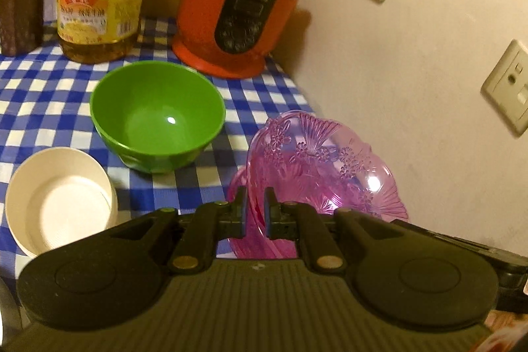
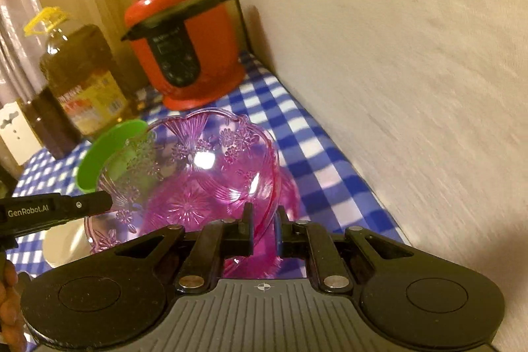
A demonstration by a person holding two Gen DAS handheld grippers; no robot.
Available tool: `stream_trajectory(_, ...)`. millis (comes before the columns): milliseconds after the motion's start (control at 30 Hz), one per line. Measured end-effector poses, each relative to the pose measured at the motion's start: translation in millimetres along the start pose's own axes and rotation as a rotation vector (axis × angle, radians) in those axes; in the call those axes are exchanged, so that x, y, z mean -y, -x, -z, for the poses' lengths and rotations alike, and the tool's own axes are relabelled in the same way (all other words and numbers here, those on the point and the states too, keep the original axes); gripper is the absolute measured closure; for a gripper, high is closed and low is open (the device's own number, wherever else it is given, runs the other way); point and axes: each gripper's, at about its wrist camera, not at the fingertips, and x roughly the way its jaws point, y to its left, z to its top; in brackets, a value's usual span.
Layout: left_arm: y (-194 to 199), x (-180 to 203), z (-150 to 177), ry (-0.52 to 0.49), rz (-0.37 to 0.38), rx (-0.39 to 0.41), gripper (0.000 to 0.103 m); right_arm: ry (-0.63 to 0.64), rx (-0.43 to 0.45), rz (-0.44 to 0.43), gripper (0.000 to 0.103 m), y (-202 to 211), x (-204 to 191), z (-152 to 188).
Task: Organize plates and bowls
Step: 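Lift the pink plate with both tools and carry it to the plate stack, then lower the pink plate onto the stack and open both tools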
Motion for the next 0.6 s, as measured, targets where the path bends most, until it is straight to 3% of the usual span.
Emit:
stream_trajectory(267, -25, -2, 11, -0.033, -0.041, -0.057, 0.095, 0.020, -0.021, 0.019, 0.092, -16, 5, 10)
stream_trajectory(600, -36, 2, 14, -0.071, -0.067, -0.069, 0.095, 0.052, -0.024, 0.040, 0.091, -28, 5, 16)
